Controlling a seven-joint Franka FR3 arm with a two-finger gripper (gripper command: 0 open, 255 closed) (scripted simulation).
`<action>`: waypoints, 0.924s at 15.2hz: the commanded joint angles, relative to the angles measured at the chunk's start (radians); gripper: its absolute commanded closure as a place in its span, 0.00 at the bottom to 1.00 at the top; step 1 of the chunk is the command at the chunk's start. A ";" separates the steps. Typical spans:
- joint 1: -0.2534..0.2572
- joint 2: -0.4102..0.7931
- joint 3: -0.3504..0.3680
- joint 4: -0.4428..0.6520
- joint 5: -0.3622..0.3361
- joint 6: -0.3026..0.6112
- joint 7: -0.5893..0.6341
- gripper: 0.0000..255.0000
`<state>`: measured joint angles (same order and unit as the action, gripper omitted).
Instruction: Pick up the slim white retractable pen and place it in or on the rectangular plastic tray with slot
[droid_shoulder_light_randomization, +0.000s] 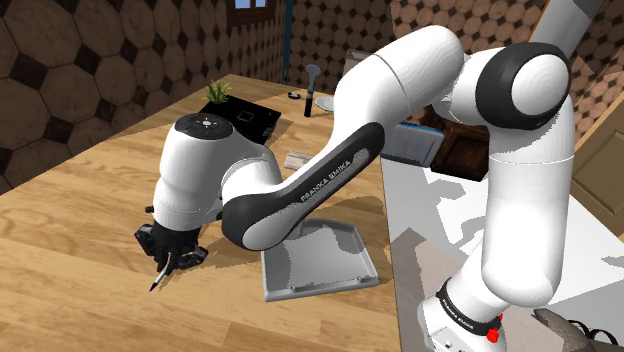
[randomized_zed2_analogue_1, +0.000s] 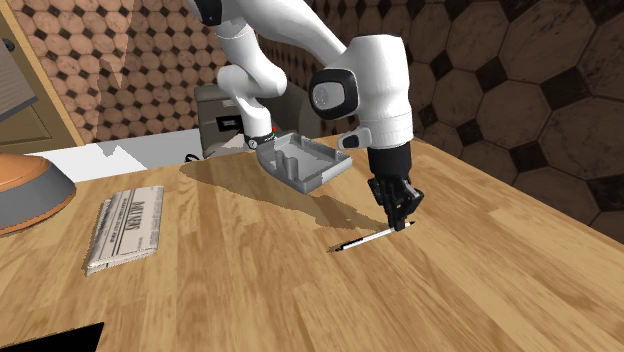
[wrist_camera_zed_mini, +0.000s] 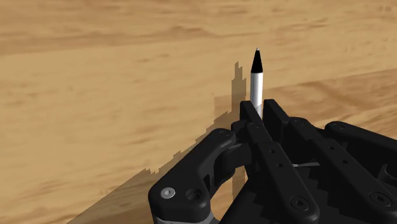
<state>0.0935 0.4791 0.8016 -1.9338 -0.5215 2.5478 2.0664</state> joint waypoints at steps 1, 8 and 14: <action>0.000 0.001 -0.001 0.000 0.000 0.000 0.000 1.00; -0.013 -0.015 0.016 0.005 0.019 -0.018 -0.013 1.00; -0.048 -0.059 0.063 0.025 0.076 -0.075 -0.050 1.00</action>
<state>0.0500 0.4272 0.8567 -1.9149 -0.4558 2.4851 2.0220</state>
